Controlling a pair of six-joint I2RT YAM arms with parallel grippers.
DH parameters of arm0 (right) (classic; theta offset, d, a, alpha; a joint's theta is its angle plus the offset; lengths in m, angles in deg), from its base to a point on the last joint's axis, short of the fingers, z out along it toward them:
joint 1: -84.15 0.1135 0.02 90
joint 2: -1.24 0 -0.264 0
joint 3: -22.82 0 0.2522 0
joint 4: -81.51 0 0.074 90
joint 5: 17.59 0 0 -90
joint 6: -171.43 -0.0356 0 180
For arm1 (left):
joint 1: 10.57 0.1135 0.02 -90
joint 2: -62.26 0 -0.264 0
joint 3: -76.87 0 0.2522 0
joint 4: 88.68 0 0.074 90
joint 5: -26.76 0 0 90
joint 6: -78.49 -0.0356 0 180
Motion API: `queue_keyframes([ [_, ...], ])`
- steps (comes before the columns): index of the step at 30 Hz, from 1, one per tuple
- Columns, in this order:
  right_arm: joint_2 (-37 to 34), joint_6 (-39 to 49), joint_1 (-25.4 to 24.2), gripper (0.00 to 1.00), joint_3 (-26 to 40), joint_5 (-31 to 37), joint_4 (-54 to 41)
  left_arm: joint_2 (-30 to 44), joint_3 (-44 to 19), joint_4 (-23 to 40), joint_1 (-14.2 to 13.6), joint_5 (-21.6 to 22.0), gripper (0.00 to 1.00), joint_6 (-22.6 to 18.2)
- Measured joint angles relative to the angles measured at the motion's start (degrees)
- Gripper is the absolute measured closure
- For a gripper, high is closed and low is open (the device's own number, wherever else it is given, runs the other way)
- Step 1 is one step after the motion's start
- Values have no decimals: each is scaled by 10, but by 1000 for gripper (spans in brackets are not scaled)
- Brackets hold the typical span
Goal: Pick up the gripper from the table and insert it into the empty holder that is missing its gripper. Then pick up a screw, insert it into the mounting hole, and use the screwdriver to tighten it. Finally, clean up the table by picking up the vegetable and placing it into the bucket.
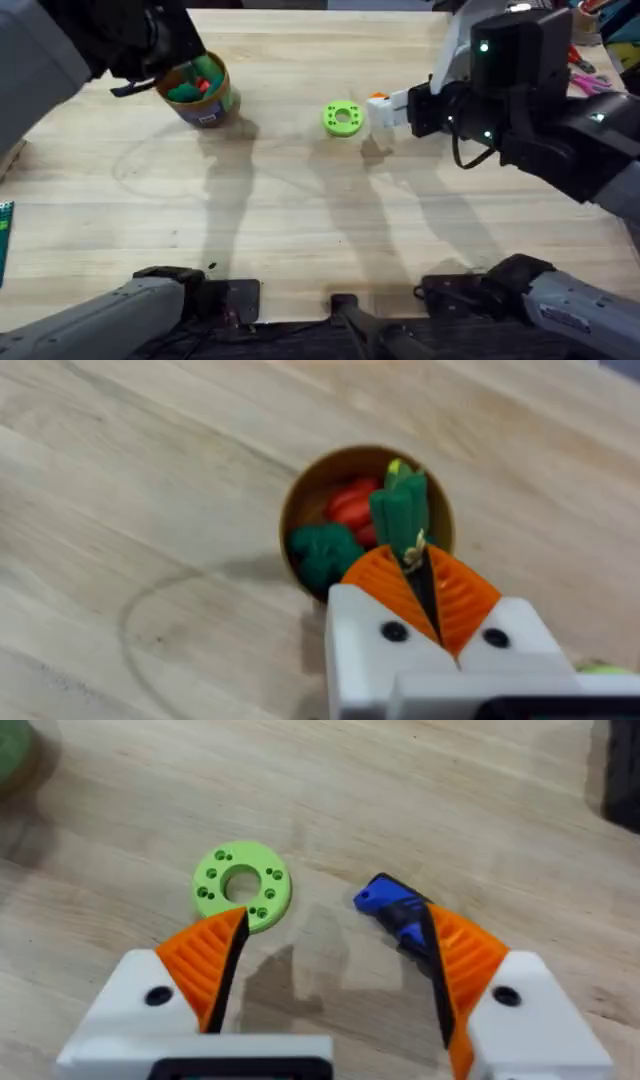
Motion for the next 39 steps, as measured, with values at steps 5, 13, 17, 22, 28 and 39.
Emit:
queue_keyframes([
  [5, 0, 0, 0, 12, 0, 0, 0, 19, 0, -39, 19, 2, 974, 0],
  [13, 0, 0, 0, 12, 0, 0, 0, 106, 0, -46, 25, 2, 655, -3],
  [17, 0, 0, 0, 12, 0, 0, 0, 108, 0, -46, 25, 2, 183, -8],
  [22, 2, -4, 1, 13, 0, -1, -2, 78, 0, -2, 25, 2, 15, -12],
  [28, 47, -35, 2, 12, 38, -14, -94, -34, 0, 107, 19, -15, 14, -28],
  [39, 119, -50, 2, 12, 133, -58, -255, -270, -1, 247, -85, -184, 14, -233],
])
